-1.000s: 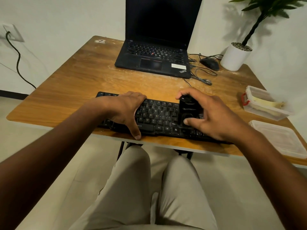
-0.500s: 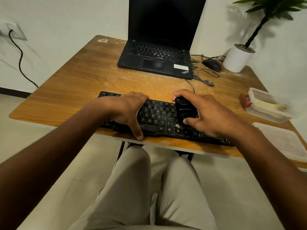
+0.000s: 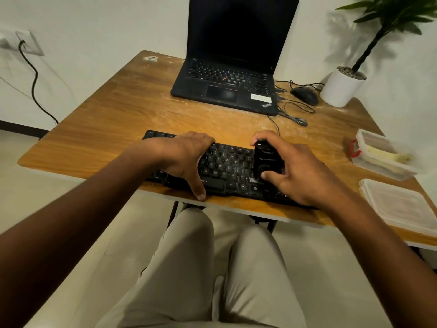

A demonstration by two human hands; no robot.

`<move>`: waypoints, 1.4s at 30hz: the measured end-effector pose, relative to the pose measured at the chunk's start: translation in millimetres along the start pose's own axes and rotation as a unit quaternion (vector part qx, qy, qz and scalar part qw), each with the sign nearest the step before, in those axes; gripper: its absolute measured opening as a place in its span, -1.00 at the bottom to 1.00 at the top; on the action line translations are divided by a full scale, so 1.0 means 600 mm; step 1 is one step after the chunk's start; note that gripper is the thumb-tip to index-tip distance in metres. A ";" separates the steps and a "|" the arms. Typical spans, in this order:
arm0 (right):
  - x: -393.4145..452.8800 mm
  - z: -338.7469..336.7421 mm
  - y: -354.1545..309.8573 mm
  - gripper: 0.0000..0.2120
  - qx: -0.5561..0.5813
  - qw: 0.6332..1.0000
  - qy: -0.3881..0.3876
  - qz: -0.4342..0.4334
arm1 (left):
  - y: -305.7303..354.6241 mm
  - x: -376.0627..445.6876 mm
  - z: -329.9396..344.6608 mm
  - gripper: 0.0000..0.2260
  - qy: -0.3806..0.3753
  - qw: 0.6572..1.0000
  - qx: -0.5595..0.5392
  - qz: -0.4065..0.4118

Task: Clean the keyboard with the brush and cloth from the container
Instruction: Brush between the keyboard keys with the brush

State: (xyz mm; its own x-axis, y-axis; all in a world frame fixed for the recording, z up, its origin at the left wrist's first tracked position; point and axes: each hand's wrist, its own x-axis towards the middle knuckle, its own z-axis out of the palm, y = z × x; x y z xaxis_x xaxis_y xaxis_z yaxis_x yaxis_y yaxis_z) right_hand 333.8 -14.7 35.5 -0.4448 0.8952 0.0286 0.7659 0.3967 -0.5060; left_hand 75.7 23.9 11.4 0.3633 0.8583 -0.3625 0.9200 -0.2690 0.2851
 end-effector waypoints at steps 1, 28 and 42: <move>-0.002 -0.010 0.001 -0.40 -0.013 1.000 -0.001 0.007 | 0.000 0.000 0.000 0.20 0.001 1.000 0.002 0.000; 0.057 0.063 -0.054 -0.40 0.119 0.990 0.054 -0.050 | -0.001 0.000 -0.002 0.13 0.005 1.000 0.014 0.009; 0.083 0.039 -0.065 -0.38 0.104 0.992 0.036 -0.058 | -0.005 0.005 0.000 0.12 0.012 1.000 0.018 0.001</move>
State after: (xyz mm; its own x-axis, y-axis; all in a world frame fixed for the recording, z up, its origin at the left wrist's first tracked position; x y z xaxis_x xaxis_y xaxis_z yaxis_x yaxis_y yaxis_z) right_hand 270.8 9.8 36.9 -0.4851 0.8606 0.1548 0.5953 0.4547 -0.6625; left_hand 74.3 27.4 9.4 0.3623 0.8676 -0.3405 0.9239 -0.2859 0.2544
